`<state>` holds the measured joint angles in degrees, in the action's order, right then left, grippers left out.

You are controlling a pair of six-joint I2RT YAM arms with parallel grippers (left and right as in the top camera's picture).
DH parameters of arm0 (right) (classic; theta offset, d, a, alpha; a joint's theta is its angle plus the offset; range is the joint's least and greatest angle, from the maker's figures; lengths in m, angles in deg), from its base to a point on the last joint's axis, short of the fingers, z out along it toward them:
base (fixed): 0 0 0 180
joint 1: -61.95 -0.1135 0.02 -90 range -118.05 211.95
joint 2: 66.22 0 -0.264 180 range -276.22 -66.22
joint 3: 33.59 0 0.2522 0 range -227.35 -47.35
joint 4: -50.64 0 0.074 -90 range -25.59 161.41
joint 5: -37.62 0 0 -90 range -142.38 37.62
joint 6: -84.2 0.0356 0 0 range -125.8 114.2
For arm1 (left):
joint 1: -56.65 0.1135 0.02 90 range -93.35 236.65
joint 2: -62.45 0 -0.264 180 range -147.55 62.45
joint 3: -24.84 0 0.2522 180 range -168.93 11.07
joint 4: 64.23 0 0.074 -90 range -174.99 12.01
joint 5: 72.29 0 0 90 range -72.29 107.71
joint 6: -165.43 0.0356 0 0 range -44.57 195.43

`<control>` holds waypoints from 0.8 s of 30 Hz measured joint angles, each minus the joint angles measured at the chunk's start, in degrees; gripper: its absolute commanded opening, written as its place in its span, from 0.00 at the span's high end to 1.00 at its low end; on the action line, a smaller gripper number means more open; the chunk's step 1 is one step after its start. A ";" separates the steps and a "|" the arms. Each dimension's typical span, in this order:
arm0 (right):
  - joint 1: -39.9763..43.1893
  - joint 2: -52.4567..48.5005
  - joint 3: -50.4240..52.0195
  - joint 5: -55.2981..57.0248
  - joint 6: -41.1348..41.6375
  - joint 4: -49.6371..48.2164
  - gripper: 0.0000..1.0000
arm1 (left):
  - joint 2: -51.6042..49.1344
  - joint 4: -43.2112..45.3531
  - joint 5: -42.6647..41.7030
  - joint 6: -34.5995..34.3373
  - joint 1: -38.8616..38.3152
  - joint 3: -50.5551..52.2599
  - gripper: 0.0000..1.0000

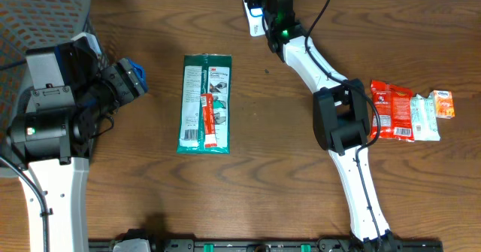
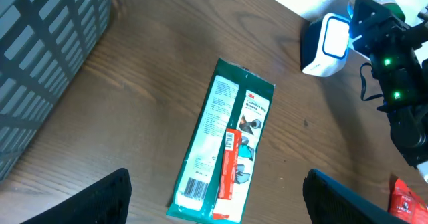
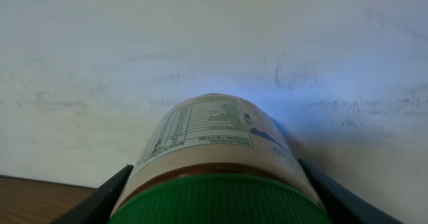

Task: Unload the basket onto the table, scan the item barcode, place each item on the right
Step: 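Raise the jar and hold its label against the white scanner, then carry the jar away from the scanner toward the right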

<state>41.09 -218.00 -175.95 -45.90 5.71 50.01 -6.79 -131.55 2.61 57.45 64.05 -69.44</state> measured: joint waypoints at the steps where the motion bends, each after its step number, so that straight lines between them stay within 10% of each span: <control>1: 0.00 0.00 0.00 -0.02 0.00 -0.35 0.91 | 0.00 0.00 0.00 0.02 0.00 0.00 0.18; 11: 0.00 2.16 0.04 -5.20 0.00 7.06 0.95 | 0.00 -0.02 0.00 0.00 0.00 -0.02 0.18; 24: 0.61 31.91 -0.48 -7.78 -0.04 64.52 0.99 | 0.00 -0.02 -0.02 0.02 0.02 0.00 0.18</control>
<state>41.70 -186.09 -176.43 -53.68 5.66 114.53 -6.79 -131.57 2.59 57.47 64.07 -69.44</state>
